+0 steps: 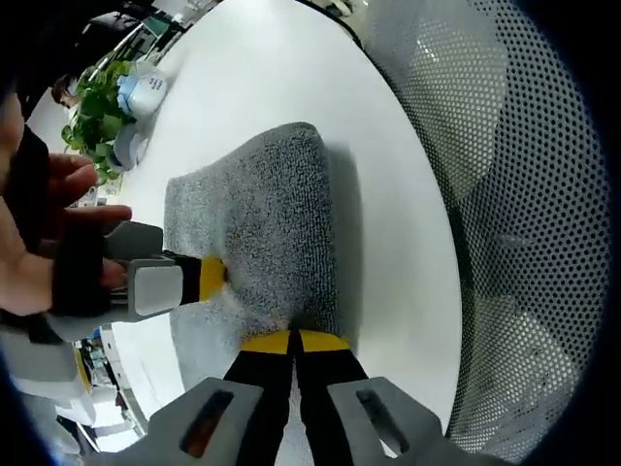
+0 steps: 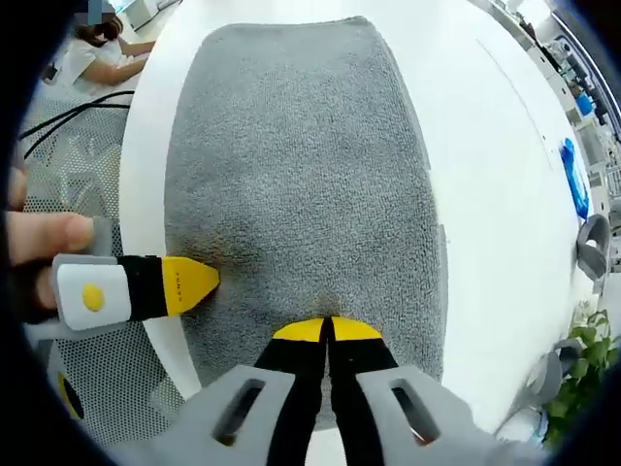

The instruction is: Fold the towel on the table until its edges align and the towel forms a compact rectangular stack.

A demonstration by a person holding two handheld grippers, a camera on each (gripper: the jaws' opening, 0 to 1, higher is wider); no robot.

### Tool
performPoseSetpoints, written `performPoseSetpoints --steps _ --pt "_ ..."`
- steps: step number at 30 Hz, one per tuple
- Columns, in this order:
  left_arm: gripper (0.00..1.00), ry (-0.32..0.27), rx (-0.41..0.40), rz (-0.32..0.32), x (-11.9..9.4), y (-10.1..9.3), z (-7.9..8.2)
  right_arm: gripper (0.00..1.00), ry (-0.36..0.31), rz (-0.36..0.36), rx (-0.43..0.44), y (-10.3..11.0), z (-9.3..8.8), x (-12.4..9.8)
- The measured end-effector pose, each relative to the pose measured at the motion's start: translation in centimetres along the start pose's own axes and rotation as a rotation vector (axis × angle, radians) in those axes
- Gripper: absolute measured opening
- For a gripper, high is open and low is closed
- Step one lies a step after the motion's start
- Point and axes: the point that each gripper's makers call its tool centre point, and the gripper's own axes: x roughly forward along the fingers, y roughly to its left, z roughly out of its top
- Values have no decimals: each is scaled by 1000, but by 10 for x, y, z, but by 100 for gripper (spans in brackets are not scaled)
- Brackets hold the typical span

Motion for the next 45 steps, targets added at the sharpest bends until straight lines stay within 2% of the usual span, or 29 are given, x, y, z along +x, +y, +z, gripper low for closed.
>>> performPoseSetpoints --steps 2,8,11,17,22,26,32,34,36,39,43,45 --pt "1 5 8 -3 -1 1 -2 0 3 6 15 2 -1 0" --pt "1 17 -86 1 -3 0 -11 0 -4 6 33 7 -2 -1" --pt "1 20 -88 -5 -3 0 -14 0 -30 -5 30 10 -3 -2" --pt "1 2 -166 -20 -4 1 -17 0 -74 -17 31 12 -4 -3" --pt "1 -38 -328 -53 -5 1 -20 0 -107 -13 67 12 -4 -3" --pt "1 -86 -397 -61 -6 0 -23 0 -123 11 105 15 -4 -3" --pt "1 -168 -656 -89 -7 0 -28 0 -129 31 129 18 -4 -3" --pt "1 -190 -677 -96 -8 -1 -31 0 -124 39 122 21 -4 -4" --pt "1 -204 -740 -121 -9 -3 -32 0 -122 50 127 24 -4 -4" --pt "1 -214 -810 -121 -8 -2 -34 0 -119 44 129 26 -4 -4" --pt "1 -227 -831 -119 -8 -2 -35 0 -109 20 105 27 -3 -4" --pt "1 -230 -872 -132 -8 -1 -36 0 -102 11 95 29 -3 -4"
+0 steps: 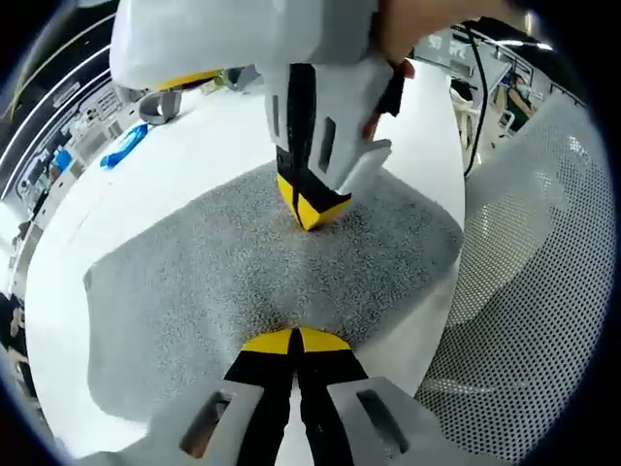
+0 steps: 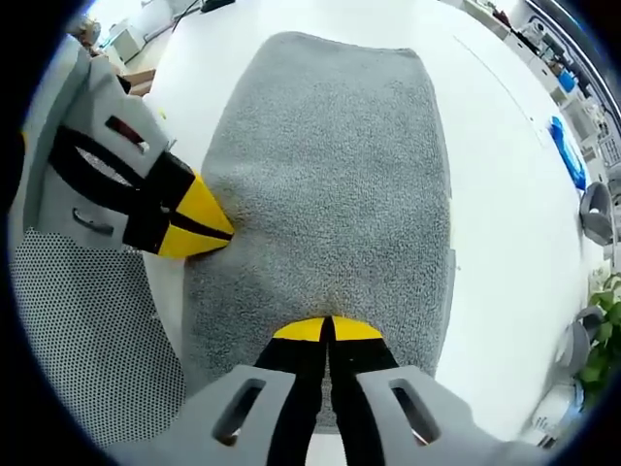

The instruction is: Fold the towel on the table until its edges align and the towel forms a compact rectangular stack.

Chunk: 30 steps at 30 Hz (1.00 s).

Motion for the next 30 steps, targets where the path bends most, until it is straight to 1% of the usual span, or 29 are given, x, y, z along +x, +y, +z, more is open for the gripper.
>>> performPoseSetpoints --steps 3,9,12,16,20,23,25,27,30 --pt "1 -13 -46 1 0 1 -1 0 3 -28 -12 1 -1 -1" --pt "1 -7 -75 5 -2 5 -4 0 17 -45 -28 9 -3 -1" --pt "1 -10 -82 13 -2 6 -5 0 11 -49 -40 12 -5 -2" --pt "1 -8 -95 12 -2 7 -6 0 -2 -38 -4 13 -7 -2" --pt "1 -12 -117 10 -2 9 -6 0 -43 0 72 14 -7 -3" --pt "1 -5 -164 10 -2 12 -7 0 -82 36 120 18 -7 -4" --pt "1 6 -170 8 -2 14 -8 0 -115 59 149 21 -7 -4" --pt "1 10 -177 10 -2 16 -9 0 -157 85 156 25 -7 -5" --pt "1 6 -182 9 -3 18 -10 0 -221 143 200 31 -6 -6"
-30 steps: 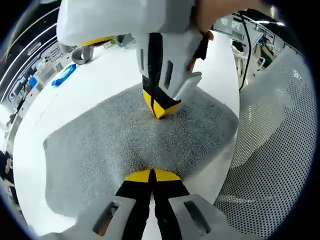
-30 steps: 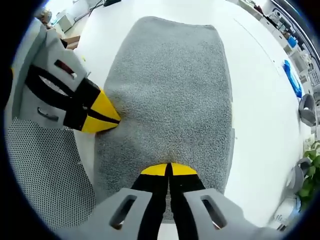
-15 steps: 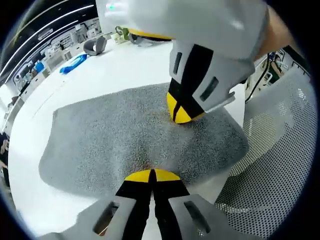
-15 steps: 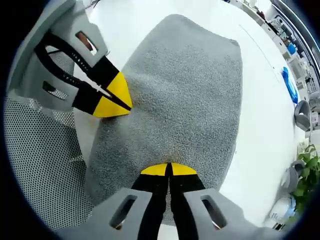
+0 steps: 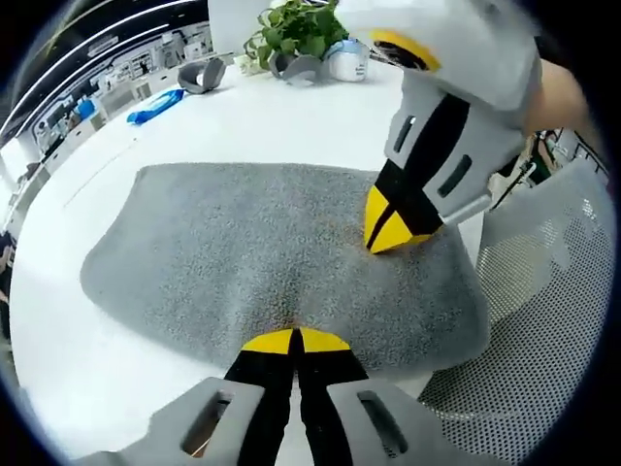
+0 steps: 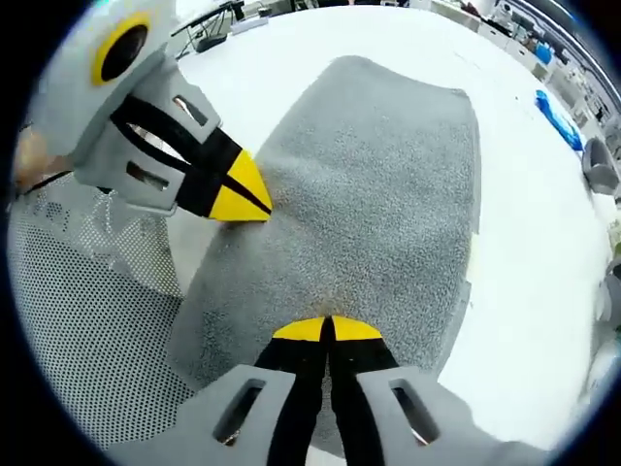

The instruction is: Fold the towel on the table until its edges align and the towel forms a compact rectangular stack.

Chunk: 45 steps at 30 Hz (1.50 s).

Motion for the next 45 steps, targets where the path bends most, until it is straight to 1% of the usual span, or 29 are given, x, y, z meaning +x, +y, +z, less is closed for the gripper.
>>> performPoseSetpoints --steps 3,5,8,18,21,23,25,28,31,33,36,39,40,43,45 --pt "1 7 6 -3 0 1 0 0 -36 41 24 4 -1 -1" --pt "1 15 20 -5 0 2 0 0 -55 54 61 7 -2 -1" --pt "1 21 37 -2 0 3 0 0 -69 64 74 10 -1 0" --pt "1 34 70 -11 1 7 2 0 -75 54 54 15 1 1" --pt "1 36 92 -8 2 9 3 0 -84 46 48 17 1 2" --pt "1 32 106 -9 2 11 4 0 -99 34 24 18 2 2" --pt "1 36 111 -23 3 13 5 0 -103 24 20 19 3 2" --pt "1 61 128 -46 4 13 6 0 -118 10 22 18 3 2" --pt "1 74 167 -59 6 13 8 0 -141 -4 39 18 3 2" --pt "1 72 225 -77 6 13 9 0 -159 -28 15 19 5 3" --pt "1 71 287 -110 7 12 10 0 -158 -68 -6 21 6 3" --pt "1 85 298 -125 8 12 11 0 -146 -94 -8 22 7 4" --pt "1 89 308 -126 9 12 11 0 -145 -96 -7 22 8 4" --pt "1 106 381 -112 10 11 13 0 -143 -108 15 21 8 4" --pt "1 103 409 -102 12 11 15 0 -142 -114 19 20 8 4"
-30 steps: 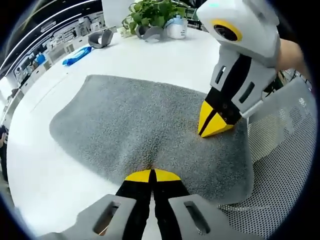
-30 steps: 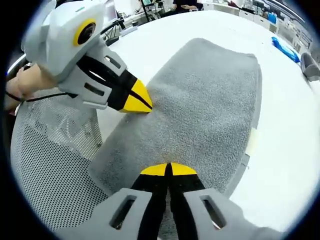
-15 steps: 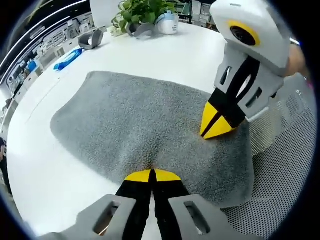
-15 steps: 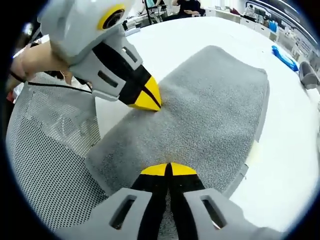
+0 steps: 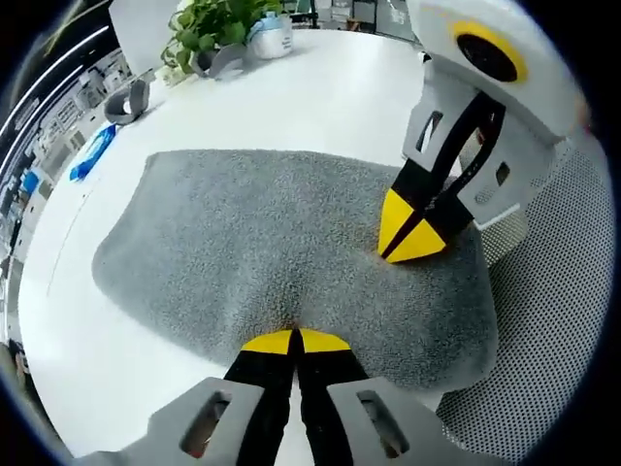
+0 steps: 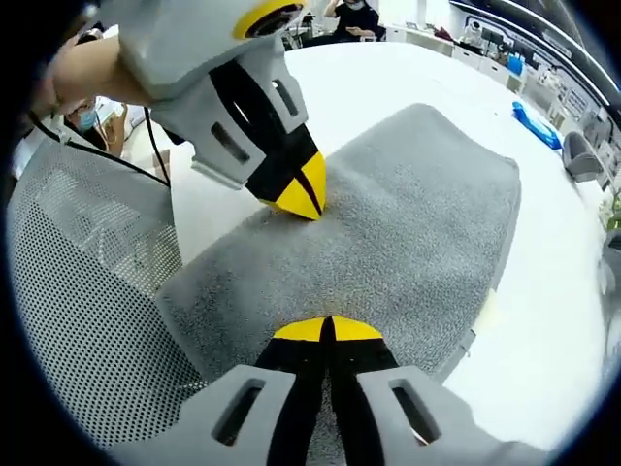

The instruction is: Fold the towel on the table until its edges align and the towel forms a compact rectangular stack.

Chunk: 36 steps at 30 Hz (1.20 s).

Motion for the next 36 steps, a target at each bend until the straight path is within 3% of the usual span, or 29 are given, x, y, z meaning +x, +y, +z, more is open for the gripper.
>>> performPoseSetpoints --steps 7,10,13,17,22,26,32,33,36 --pt "1 -12 -16 -17 1 5 2 0 10 -24 -9 0 0 0" --pt "1 -10 -20 -26 1 4 2 0 18 -38 -54 1 0 1" --pt "1 -12 28 -25 1 3 3 0 24 -37 -72 0 0 1" --pt "1 -26 12 -22 2 4 3 0 30 -26 -76 -1 0 1" --pt "1 -31 52 14 4 8 7 0 24 -29 -153 1 2 3" --pt "1 -14 61 20 4 9 8 0 27 -14 -129 -1 3 3" --pt "1 -43 17 7 5 13 7 0 -18 -10 -117 0 3 3" --pt "1 -49 23 13 5 13 8 0 -27 -14 -133 0 4 3" --pt "1 -108 125 110 4 14 10 0 -72 -30 -216 2 7 4"
